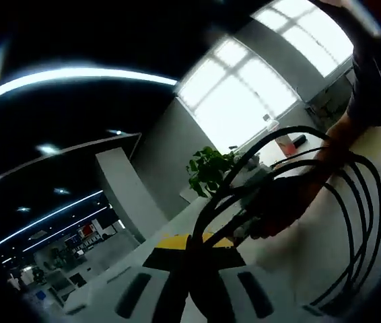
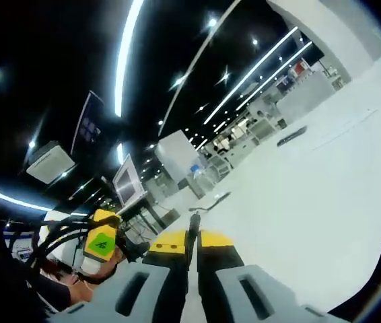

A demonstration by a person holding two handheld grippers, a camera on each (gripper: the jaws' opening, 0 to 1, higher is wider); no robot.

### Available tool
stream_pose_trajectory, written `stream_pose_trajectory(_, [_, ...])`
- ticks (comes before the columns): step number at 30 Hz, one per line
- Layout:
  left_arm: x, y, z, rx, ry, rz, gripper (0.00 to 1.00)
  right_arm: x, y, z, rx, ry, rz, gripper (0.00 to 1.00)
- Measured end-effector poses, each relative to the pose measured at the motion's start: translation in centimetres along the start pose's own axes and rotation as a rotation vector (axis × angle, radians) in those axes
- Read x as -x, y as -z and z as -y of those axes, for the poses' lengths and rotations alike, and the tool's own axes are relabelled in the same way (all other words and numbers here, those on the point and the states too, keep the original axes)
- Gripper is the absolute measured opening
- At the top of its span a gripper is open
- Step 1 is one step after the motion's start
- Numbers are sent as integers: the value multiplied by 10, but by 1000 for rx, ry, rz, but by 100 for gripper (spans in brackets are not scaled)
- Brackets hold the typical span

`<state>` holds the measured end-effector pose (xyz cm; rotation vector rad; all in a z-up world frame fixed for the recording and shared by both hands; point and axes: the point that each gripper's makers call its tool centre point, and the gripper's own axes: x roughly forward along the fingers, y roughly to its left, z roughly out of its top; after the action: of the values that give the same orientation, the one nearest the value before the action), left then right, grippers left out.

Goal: Coil the Type-C to USB data cable on the desktop and secure it with Velcro straps.

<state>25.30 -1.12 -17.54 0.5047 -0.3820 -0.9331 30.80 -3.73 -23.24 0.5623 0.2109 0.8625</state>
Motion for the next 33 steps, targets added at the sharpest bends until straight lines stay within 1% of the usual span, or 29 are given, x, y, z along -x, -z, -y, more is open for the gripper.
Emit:
stream_pose_trajectory(6, [-1,17,-12,75,-23,-39,4,9,-16,-12,37,-18,53,3])
stream_pose_trajectory(11, [-5,30,-11,104,-11,-84,4,13,-23,-24,66,-51,79,3])
stream_pose_trajectory(13, [-7,33,-9,104,-3,-89,4,13,-23,-30,87,-62,84,3])
stream_pose_trajectory(14, [-6,33,-9,102,0,-91,4,13,-23,-33,96,-69,85,3])
stream_pose_trajectory(16, [-10,30,11,94,1,-99,4,14,-23,-36,125,-66,86,3])
stream_pose_trajectory(19, [-11,30,13,82,4,-98,4,15,-23,-36,147,-67,92,3])
stream_pose_trajectory(24, [-12,32,15,87,16,-106,4,14,-21,-34,127,-63,89,3])
stream_pose_trajectory(29, [-13,32,18,98,29,-104,5,14,-22,-33,127,-60,95,3])
stream_pose_trajectory(33, [-15,34,21,90,29,-109,5,13,-21,-38,123,-79,93,3])
